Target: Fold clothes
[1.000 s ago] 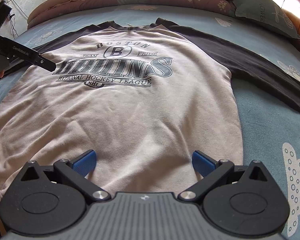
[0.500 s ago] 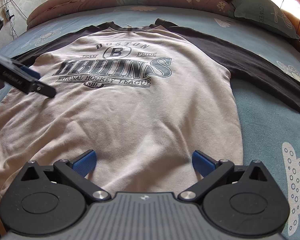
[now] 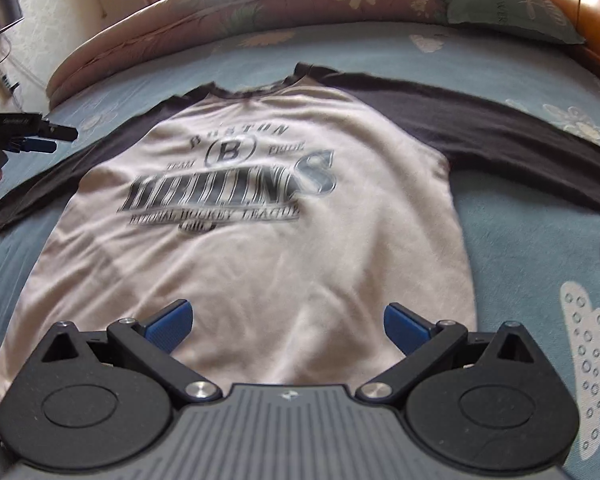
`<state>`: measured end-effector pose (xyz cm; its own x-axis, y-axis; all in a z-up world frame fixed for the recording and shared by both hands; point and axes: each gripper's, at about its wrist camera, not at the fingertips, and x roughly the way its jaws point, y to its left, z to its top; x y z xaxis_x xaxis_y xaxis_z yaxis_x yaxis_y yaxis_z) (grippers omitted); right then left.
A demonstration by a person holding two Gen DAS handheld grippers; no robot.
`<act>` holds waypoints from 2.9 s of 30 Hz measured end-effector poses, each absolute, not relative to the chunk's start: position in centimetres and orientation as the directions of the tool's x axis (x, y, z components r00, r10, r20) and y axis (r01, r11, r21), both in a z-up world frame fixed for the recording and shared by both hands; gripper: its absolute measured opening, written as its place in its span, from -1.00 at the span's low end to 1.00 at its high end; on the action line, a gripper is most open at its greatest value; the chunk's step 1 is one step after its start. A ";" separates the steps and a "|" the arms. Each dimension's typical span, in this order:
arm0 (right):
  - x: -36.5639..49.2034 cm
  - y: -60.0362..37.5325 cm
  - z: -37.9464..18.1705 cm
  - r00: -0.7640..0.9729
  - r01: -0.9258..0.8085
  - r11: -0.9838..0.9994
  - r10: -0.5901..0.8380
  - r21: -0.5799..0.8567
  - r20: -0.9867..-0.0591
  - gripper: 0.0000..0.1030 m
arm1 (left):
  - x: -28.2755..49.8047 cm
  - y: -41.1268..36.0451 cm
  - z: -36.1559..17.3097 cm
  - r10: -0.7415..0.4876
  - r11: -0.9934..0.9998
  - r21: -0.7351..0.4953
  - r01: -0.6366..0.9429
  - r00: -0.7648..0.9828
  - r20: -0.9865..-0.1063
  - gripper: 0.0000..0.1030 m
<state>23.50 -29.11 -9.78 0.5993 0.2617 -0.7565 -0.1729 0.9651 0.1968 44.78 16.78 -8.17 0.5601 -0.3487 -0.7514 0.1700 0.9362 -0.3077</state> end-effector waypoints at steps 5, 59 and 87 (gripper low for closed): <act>25.1 -27.9 -9.7 0.607 -0.179 0.971 0.237 0.160 -0.759 1.00 | 49.0 19.9 -12.6 -0.555 0.785 -0.618 0.039 0.489 -0.673 0.98; 24.9 -23.2 -8.6 0.670 -0.132 0.991 0.099 0.013 -0.736 1.00 | 34.9 36.9 -13.5 -0.230 0.856 -0.462 -0.233 0.630 -0.742 0.98; 23.4 -22.7 -7.8 0.654 -0.075 0.997 0.075 0.034 -0.753 1.00 | 30.9 34.6 -11.0 0.116 0.972 -0.043 -0.232 0.631 -0.767 0.96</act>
